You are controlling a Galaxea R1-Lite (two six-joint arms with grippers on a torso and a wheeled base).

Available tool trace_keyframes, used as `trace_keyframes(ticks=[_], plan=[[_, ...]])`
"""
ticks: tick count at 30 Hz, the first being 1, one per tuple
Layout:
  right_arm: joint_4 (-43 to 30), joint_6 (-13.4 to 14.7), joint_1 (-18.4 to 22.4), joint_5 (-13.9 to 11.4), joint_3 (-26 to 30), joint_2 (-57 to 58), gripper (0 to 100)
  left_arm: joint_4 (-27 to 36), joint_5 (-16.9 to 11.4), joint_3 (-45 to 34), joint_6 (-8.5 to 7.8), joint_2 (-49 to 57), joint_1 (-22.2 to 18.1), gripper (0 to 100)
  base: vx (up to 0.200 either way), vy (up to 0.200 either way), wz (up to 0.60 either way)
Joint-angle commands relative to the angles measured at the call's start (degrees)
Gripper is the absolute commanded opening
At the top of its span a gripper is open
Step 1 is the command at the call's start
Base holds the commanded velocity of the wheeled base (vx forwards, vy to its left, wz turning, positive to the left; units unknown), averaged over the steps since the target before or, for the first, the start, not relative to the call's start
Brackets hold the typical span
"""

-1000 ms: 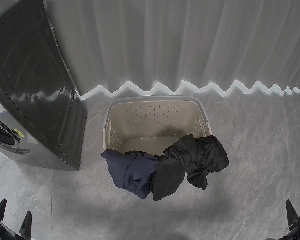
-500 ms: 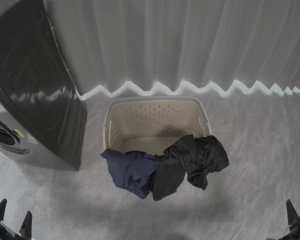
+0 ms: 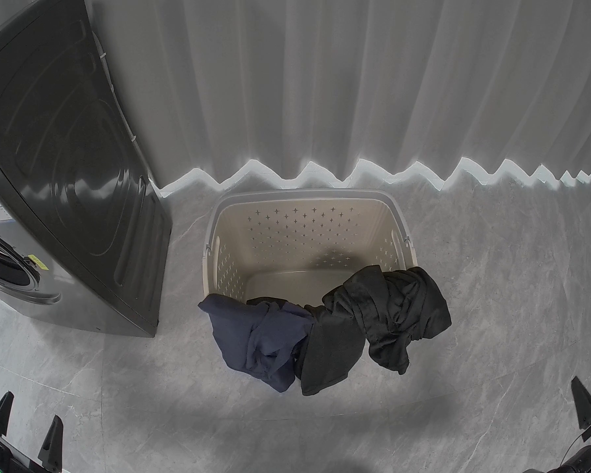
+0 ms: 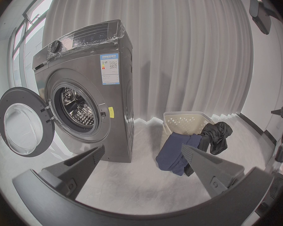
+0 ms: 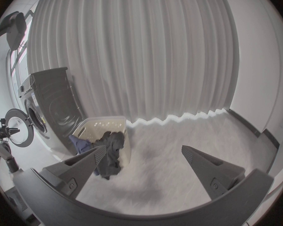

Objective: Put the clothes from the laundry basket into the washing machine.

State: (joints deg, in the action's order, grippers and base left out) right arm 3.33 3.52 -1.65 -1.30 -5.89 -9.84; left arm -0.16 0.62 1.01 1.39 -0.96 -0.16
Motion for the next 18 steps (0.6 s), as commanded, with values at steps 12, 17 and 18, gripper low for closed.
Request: trace_keyframes(ticks=[12,17,18], plan=[[25.24,4.04,-11.36,-6.96,-2.46,-49.49,100,-0.02,-0.01,-0.92,0.19,0.61,-0.02,100,0.000,0.000,0.00],[35.52,5.09,-14.97,-5.55,-5.01,-63.64,100,-0.02,0.08,-0.92,0.28,0.61,-0.02,100,0.000,0.000,0.00],[36.75,5.18,-15.23,-5.11,-5.54,-65.22,100,-0.02,0.08,-1.01,0.28,0.61,-0.02,100,0.000,0.000,0.00]])
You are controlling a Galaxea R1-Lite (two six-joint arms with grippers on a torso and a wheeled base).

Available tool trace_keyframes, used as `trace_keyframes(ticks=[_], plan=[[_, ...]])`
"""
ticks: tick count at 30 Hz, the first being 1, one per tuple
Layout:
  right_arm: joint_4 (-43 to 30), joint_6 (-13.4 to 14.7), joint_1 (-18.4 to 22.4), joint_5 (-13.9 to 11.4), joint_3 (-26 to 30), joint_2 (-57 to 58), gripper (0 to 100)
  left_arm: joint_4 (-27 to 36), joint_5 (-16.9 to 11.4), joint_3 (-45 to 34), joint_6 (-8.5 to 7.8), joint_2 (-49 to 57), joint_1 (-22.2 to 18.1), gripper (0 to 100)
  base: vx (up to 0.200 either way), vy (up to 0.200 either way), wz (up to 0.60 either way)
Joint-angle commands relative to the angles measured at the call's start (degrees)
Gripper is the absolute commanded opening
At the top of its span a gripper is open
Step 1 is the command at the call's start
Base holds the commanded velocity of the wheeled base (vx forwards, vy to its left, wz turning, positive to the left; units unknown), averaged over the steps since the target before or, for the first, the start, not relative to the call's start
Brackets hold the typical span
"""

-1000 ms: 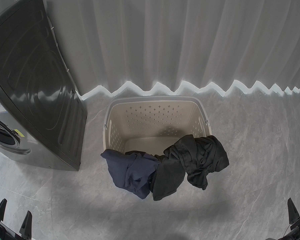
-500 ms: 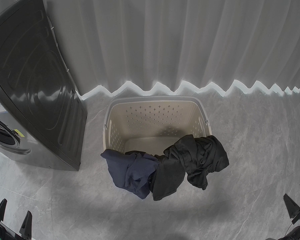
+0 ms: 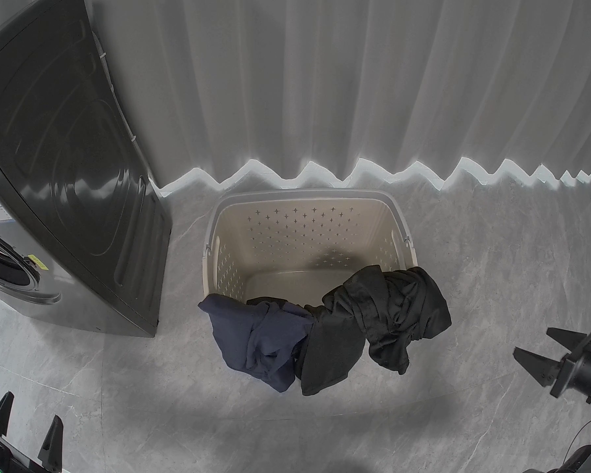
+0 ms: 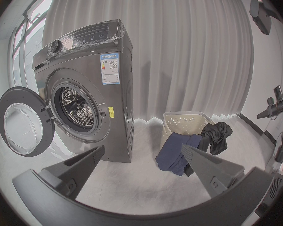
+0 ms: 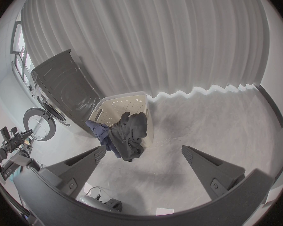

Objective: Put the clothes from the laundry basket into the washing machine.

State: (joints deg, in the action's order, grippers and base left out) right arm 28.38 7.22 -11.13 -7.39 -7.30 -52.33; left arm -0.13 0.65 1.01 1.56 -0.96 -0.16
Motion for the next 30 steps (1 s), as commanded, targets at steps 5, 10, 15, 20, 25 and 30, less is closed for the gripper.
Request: trace_keyframes(ticks=[5,10,15,20,25,30], plan=[[16.71,1.57,-7.59,4.31,-7.90,-30.72,100,-0.04,0.06,-0.92,0.11,0.61,-0.02,100,0.000,0.000,0.00],[17.41,2.01,-9.52,6.24,-10.72,-33.27,100,-0.04,0.06,-0.92,0.20,0.61,-0.02,100,0.000,0.000,0.00],[17.41,2.71,-10.58,7.65,-12.47,-33.53,100,-0.04,0.06,-0.92,0.20,0.61,-0.02,100,0.000,0.000,0.00],[17.50,2.80,-10.58,7.65,-13.88,-35.64,100,-0.04,0.06,-0.92,0.20,0.61,-0.02,100,0.000,0.000,0.00],[17.50,2.89,-10.58,7.74,-15.90,-40.13,100,-0.04,0.06,-0.92,0.20,0.61,-0.02,100,0.000,0.000,0.00],[21.10,2.80,-10.49,7.83,-16.69,-45.05,100,-0.04,0.06,-0.92,0.20,0.61,-0.02,100,0.000,0.000,0.00]])
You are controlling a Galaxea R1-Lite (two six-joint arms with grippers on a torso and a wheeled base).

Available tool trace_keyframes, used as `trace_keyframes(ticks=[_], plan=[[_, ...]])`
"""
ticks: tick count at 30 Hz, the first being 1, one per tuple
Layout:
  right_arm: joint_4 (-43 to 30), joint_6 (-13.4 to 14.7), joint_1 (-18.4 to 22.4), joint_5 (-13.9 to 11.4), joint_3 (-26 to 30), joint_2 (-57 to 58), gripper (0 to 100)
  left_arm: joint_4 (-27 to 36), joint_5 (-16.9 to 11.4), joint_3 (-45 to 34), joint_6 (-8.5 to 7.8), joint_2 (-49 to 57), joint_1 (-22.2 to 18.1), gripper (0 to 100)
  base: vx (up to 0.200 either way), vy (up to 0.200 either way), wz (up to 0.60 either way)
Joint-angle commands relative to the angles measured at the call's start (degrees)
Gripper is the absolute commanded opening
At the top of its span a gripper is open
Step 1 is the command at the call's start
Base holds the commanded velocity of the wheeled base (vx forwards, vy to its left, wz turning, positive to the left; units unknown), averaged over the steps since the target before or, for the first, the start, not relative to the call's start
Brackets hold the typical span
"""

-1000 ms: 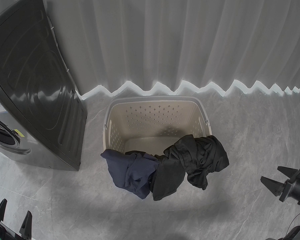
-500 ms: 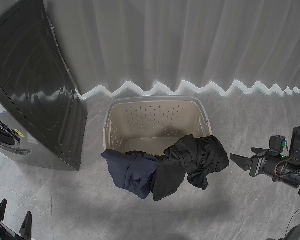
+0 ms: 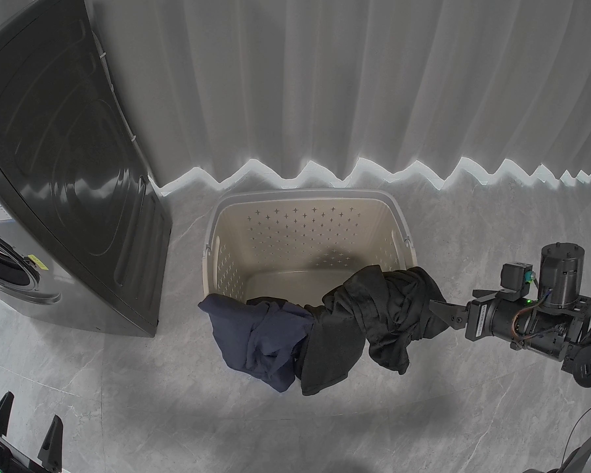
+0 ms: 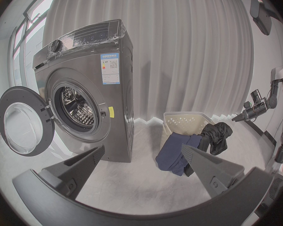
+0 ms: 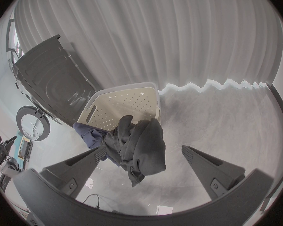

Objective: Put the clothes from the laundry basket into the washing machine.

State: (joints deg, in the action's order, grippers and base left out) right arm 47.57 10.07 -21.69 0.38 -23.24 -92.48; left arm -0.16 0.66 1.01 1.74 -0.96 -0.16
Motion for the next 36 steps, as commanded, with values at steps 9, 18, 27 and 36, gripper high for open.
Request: trace_keyframes(ticks=[9,18,27,36], plan=[[5.87,-0.23,-0.64,0.06,-2.25,-12.11,100,-0.02,0.04,-0.92,0.01,0.61,-0.02,100,0.000,0.000,0.00],[6.13,-0.23,-0.02,1.03,-5.77,-16.07,100,-0.02,0.04,-0.92,0.01,0.61,-0.02,100,0.000,0.000,0.00],[10.44,-0.67,0.07,1.73,-5.77,-18.79,0,-0.02,0.04,-0.92,0.01,0.61,-0.02,100,0.000,0.000,0.00],[10.53,-0.58,-0.64,1.82,-5.86,-18.26,0,-0.02,0.04,-0.92,0.10,0.61,-0.02,100,0.000,0.000,0.00]])
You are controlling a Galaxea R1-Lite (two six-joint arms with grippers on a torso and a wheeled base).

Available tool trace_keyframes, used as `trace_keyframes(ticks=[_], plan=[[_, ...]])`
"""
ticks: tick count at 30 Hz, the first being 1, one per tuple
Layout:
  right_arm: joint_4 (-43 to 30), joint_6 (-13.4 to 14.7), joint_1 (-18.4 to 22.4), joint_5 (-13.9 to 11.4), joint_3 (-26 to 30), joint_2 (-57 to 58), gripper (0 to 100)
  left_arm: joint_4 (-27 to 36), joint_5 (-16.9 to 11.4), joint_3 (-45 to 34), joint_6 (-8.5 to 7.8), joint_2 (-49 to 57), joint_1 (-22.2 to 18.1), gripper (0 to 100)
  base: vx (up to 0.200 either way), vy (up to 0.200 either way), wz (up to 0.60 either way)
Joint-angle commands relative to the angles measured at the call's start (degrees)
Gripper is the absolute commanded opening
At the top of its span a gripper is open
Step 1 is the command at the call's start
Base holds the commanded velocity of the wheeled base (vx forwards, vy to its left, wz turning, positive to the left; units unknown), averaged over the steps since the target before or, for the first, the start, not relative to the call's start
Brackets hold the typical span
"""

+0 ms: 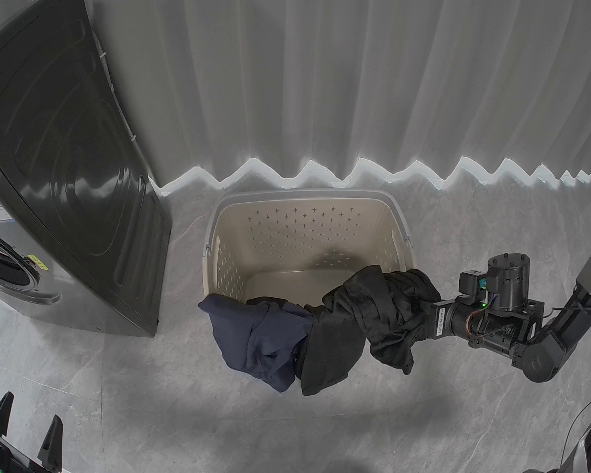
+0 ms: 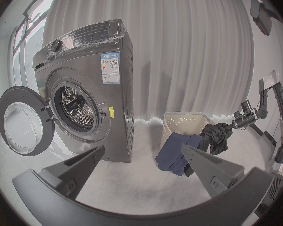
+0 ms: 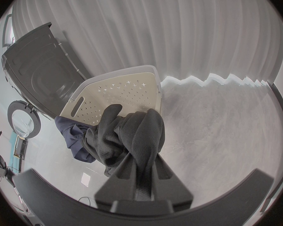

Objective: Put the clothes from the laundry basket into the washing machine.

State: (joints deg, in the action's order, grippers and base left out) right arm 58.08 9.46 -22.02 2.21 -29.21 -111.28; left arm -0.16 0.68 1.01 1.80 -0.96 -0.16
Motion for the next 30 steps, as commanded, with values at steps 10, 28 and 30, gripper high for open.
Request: trace_keyframes(ticks=[10,28,30], plan=[[0.11,1.70,-4.09,-0.10,3.63,14.42,0,-0.02,0.02,-0.92,0.04,0.61,-0.02,100,0.000,0.000,0.00],[-1.12,0.65,-10.15,1.13,-3.22,35.87,0,-0.02,0.02,-0.92,-0.13,0.61,-0.02,100,0.000,0.000,0.00],[-1.30,0.65,-10.85,1.22,-2.78,36.48,0,-0.02,0.02,-0.92,-0.13,0.61,-0.02,100,0.000,0.000,0.00]])
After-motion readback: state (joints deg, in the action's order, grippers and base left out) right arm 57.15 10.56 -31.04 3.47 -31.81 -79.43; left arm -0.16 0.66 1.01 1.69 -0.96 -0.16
